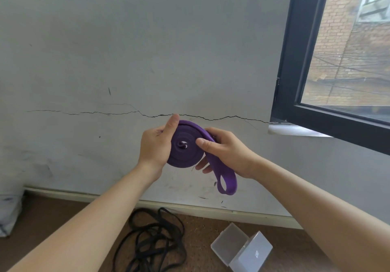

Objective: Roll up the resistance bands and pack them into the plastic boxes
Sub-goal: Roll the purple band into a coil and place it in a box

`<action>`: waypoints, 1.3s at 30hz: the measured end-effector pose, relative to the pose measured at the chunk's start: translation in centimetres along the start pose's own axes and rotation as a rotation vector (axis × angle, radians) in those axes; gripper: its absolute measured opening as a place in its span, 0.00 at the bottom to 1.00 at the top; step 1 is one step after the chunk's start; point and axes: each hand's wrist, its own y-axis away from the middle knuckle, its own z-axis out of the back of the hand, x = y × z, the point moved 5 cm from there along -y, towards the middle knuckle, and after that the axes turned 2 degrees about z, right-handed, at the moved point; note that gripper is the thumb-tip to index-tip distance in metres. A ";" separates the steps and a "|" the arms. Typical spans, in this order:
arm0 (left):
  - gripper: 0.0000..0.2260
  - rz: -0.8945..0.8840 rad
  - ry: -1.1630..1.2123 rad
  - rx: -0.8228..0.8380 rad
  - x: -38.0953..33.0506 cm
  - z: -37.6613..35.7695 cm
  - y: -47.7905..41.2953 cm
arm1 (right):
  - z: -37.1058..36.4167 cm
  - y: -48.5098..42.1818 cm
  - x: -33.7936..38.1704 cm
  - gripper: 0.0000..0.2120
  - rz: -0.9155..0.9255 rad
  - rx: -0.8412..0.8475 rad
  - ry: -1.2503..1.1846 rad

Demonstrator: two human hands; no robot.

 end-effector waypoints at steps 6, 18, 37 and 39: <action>0.15 0.109 -0.046 0.236 0.0 -0.9 0.1 | 1.7 -0.1 0.8 0.12 0.021 -0.044 0.115; 0.21 0.042 0.036 0.122 -0.7 -0.6 0.5 | 0.8 0.3 1.9 0.13 0.029 0.094 0.184; 0.20 0.060 0.180 -0.331 -0.6 0.4 1.2 | -2.3 0.1 -0.5 0.24 0.008 -0.187 -0.101; 0.22 0.042 0.181 -0.357 -0.6 1.0 1.1 | -2.1 0.0 -0.8 0.21 -0.047 -0.226 -0.170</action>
